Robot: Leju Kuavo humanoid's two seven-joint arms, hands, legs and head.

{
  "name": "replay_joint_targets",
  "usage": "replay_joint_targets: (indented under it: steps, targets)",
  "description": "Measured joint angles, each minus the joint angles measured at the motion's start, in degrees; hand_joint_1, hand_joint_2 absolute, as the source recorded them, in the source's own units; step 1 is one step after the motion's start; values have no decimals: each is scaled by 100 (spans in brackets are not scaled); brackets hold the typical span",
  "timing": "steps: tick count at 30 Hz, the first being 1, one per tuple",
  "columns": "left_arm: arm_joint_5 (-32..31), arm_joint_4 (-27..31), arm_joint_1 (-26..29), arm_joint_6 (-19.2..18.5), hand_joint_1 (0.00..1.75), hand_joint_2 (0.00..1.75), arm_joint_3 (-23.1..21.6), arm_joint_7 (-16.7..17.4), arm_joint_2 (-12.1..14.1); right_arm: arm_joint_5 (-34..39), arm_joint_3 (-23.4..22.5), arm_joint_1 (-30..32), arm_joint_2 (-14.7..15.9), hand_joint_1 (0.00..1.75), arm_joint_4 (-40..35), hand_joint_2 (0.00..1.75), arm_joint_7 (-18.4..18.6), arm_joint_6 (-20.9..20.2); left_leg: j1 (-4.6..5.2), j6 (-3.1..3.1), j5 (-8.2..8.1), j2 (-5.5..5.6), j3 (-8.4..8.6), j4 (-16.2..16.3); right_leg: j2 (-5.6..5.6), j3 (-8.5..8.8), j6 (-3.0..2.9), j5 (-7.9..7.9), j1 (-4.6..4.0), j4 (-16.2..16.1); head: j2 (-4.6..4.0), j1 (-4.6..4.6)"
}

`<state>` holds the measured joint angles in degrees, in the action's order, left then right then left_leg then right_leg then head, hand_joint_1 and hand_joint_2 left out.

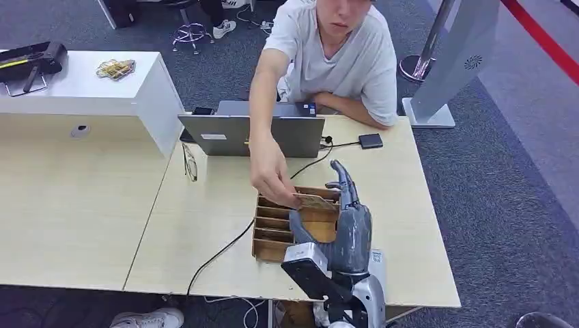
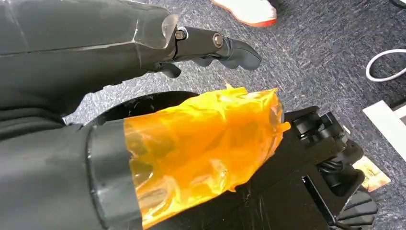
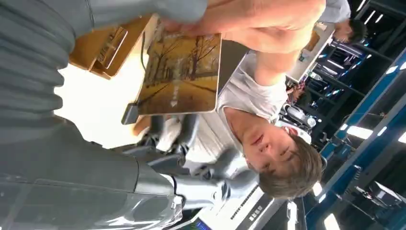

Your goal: Pass the card to the sensor for recognition and then transmit it.

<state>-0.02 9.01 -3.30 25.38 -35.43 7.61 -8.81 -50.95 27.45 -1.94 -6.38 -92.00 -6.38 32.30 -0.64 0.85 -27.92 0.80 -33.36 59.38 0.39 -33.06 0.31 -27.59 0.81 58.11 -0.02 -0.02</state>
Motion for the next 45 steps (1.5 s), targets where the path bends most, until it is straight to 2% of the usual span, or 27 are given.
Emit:
replay_joint_targets:
  steps: [45]
  targets:
    - [39,0,2,13,0,0,0,0,0,-70,57,-10,18,0,20,0,0,31,0,0,0,0,0,0,0,0,0,0,0,0,0,0]
